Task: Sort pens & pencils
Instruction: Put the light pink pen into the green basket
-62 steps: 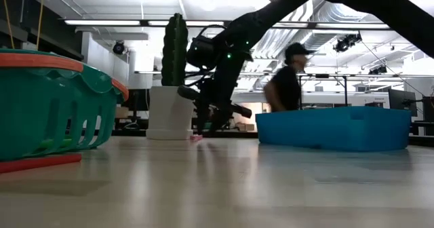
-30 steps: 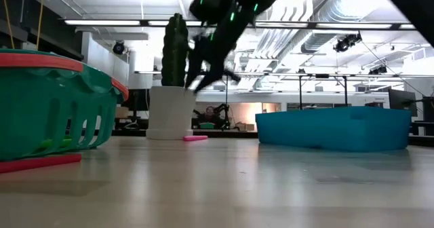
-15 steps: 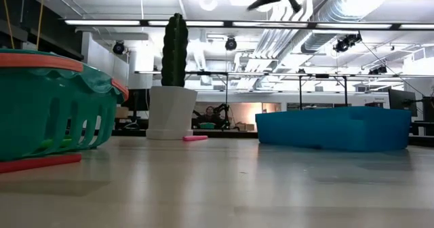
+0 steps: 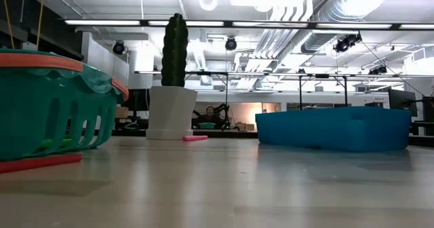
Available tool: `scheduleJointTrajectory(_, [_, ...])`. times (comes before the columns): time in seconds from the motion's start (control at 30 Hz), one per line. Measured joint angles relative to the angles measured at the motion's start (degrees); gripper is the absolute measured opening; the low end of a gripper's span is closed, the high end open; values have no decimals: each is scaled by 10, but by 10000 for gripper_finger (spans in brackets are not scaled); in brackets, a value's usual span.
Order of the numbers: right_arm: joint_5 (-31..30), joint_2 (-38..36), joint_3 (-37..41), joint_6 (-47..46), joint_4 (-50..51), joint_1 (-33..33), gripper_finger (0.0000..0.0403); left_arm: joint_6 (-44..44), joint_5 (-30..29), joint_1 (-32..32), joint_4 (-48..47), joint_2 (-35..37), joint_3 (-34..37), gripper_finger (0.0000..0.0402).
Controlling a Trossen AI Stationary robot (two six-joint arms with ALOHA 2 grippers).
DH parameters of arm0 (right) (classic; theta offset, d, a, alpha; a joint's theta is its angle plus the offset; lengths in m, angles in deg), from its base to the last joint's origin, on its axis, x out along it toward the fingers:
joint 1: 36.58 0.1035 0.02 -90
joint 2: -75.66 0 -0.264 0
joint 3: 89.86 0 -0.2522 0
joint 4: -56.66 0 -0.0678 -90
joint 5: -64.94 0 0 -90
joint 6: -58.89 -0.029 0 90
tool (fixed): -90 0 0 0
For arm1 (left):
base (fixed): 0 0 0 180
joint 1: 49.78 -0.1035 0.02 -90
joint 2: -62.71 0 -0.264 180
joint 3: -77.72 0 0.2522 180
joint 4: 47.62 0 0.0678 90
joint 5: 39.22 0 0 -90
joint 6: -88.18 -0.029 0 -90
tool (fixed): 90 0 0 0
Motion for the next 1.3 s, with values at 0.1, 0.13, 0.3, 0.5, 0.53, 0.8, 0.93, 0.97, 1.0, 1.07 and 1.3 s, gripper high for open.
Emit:
scheduleJointTrajectory(0.1, [46, 8, 0, -82, 135, 42, 110, 29, 3, 0, 0, -2, 0, 113])
scheduleJointTrajectory(0.13, [52, 12, 0, -105, 170, 56, 110, 40, 4, 0, 0, -4, 0, 113])
scheduleJointTrajectory(0.3, [62, 38, 0, -218, 208, 114, 110, 74, 5, 0, 0, -12, 0, 113])
scheduleJointTrajectory(0.5, [-17, 99, -13, -370, 204, 168, 110, 91, 5, 0, -1, -28, 0, 113])
scheduleJointTrajectory(0.53, [-27, 115, -24, -390, 211, 178, 110, 91, 6, 0, -1, -32, 0, 113])
scheduleJointTrajectory(0.8, [-73, 278, -185, -553, 358, 235, 110, 48, 27, 0, -30, -56, 0, 113])
scheduleJointTrajectory(0.93, [-69, 363, -296, -603, 469, 228, 110, 46, 28, 0, -60, -57, 0, 113])
scheduleJointTrajectory(0.97, [-60, 383, -324, -613, 498, 224, 110, 41, 30, 0, -67, -57, 0, 113])
scheduleJointTrajectory(1.0, [-54, 401, -351, -623, 529, 221, 110, 35, 33, 0, -72, -57, 0, 113])
scheduleJointTrajectory(1.07, [-43, 435, -396, -641, 581, 215, 110, 20, 38, 0, -83, -56, 0, 113])
scheduleJointTrajectory(1.3, [-31, 495, -436, -736, 614, 211, 110, -42, 76, 0, -87, -56, 0, 113])
